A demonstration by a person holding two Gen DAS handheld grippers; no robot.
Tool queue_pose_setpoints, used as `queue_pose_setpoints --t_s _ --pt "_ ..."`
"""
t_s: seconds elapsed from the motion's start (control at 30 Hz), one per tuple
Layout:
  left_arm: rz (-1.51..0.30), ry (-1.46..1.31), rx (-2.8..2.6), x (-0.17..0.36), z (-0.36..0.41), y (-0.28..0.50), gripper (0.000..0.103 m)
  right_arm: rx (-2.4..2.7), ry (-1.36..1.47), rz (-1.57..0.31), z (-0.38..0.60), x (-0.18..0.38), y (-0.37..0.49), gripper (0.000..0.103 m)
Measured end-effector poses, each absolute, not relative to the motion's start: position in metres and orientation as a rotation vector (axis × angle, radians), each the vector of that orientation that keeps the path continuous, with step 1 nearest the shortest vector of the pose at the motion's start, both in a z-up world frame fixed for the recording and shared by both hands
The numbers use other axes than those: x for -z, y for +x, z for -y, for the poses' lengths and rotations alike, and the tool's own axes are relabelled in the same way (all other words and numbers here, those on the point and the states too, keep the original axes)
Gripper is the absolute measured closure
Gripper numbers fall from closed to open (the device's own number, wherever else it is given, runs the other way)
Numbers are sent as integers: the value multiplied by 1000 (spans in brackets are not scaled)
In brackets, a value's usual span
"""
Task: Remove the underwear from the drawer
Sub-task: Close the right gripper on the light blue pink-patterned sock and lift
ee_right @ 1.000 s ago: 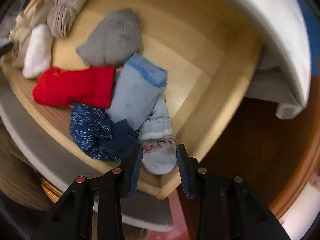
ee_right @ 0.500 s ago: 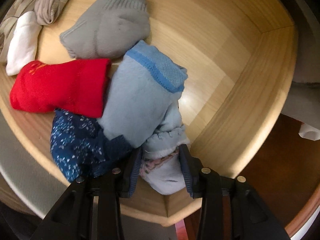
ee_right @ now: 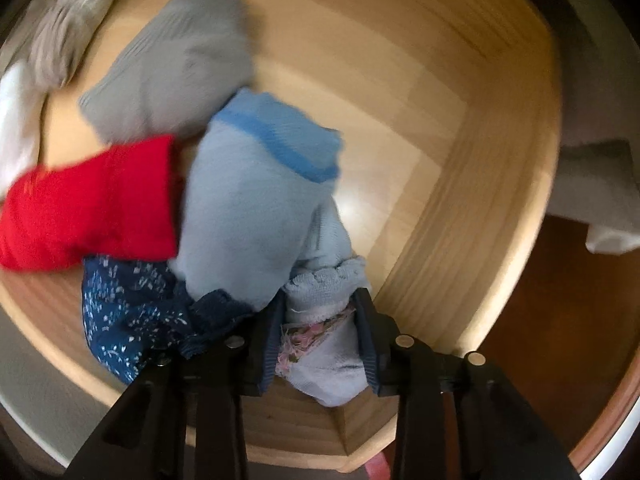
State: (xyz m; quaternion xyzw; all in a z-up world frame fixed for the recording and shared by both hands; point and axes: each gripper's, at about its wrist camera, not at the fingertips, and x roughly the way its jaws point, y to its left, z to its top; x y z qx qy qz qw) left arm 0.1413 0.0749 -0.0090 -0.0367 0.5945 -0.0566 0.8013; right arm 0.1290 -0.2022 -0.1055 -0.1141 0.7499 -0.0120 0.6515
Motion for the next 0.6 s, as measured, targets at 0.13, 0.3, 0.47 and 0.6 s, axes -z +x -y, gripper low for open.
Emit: queue_pose_setpoints --t_s 0.13,0.3,0.47,0.6 --pt "-1269 -65 125 7 -74 141 46 91 -161 -1679 216 102 137 74" --pt "-1260 -35 131 4 -67 138 46 162 35 -1645 232 97 149 75" --pt "-1273 2 161 5 -59 138 46 155 123 -1653 240 94 156 71" --pt "-1288 24 188 6 -54 138 46 127 23 -1665 234 96 151 65"
